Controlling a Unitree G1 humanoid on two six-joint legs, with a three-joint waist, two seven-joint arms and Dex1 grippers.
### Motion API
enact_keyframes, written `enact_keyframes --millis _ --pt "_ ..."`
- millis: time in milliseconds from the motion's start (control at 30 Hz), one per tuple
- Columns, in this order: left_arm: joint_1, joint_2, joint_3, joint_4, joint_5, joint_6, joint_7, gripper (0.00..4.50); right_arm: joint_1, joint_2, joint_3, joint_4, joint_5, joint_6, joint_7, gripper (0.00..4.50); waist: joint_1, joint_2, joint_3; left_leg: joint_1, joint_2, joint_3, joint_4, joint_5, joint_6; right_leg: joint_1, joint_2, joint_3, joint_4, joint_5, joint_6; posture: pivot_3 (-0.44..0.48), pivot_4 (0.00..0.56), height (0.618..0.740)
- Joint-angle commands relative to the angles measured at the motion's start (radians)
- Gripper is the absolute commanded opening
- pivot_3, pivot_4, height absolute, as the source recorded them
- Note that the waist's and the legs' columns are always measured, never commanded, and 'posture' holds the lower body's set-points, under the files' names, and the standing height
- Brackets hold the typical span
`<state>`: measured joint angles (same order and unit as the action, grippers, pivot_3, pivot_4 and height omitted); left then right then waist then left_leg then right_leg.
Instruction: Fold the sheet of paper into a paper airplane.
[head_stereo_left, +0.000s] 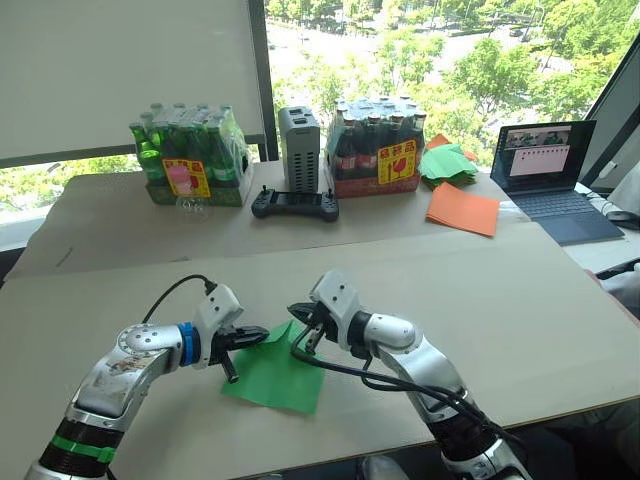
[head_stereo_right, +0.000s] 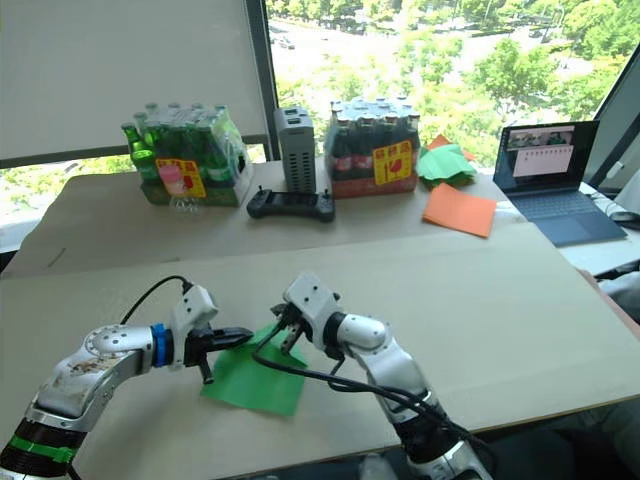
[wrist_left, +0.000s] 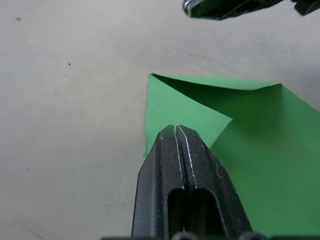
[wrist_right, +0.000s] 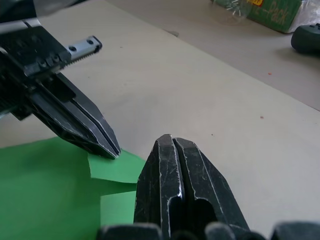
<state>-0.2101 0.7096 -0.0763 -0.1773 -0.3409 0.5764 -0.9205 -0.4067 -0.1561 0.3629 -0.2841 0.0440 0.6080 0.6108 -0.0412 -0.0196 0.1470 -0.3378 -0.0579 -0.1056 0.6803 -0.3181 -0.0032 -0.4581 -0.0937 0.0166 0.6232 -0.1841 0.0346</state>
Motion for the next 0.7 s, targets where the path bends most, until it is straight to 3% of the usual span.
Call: enact_keyframes --millis 33,433,500,567,633,700 --pt "-0.006 -0.008 -0.042 0.039 0.044 -0.058 -0.013 0.05 0.029 -0.031 -0.041 -0.157 0.071 0.053 0.022 0.00 0.002 0.000 0.000 0.000 0.000 0.000 0.000 0.000 0.000 0.000 0.000 0.000 0.000 0.000 0.000 0.000 0.150 0.724" --pt "-0.005 -0.053 -0.114 0.105 0.119 -0.126 0.003 0.05 0.145 -0.181 -0.063 -0.304 0.137 0.121 0.015 0.00 0.026 0.000 0.000 0.002 0.000 0.001 0.001 0.000 0.000 0.003 0.000 -0.001 0.001 0.000 -0.001 0.000 0.150 0.723" --pt "-0.007 -0.057 -0.113 0.103 0.120 -0.123 0.004 0.05 0.153 -0.193 -0.065 -0.312 0.144 0.116 0.012 0.00 0.009 0.001 0.000 -0.005 -0.015 -0.022 -0.001 0.002 0.004 0.019 -0.018 -0.021 0.002 -0.007 0.004 0.000 0.150 0.722" --pt "-0.010 -0.060 -0.113 0.103 0.123 -0.121 0.007 0.05 0.168 -0.208 -0.090 -0.323 0.165 0.132 0.010 0.00 -0.004 0.006 0.001 0.002 -0.038 -0.056 -0.001 0.008 0.008 0.031 -0.038 -0.045 0.007 -0.022 0.021 0.000 0.150 0.722" --pt "-0.012 -0.062 -0.115 0.104 0.127 -0.120 0.009 0.05 0.183 -0.240 -0.120 -0.327 0.179 0.145 0.019 0.00 0.009 0.006 0.001 0.005 -0.041 -0.065 0.001 0.011 0.004 0.032 -0.038 -0.042 0.006 -0.025 0.026 0.000 0.150 0.722" --pt "-0.012 -0.063 -0.115 0.103 0.127 -0.118 0.010 0.05 0.198 -0.295 -0.135 -0.331 0.179 0.153 0.038 0.00 0.026 0.006 0.001 0.004 -0.039 -0.062 0.000 0.014 -0.001 0.031 -0.036 -0.039 0.005 -0.019 0.015 0.000 0.150 0.722"
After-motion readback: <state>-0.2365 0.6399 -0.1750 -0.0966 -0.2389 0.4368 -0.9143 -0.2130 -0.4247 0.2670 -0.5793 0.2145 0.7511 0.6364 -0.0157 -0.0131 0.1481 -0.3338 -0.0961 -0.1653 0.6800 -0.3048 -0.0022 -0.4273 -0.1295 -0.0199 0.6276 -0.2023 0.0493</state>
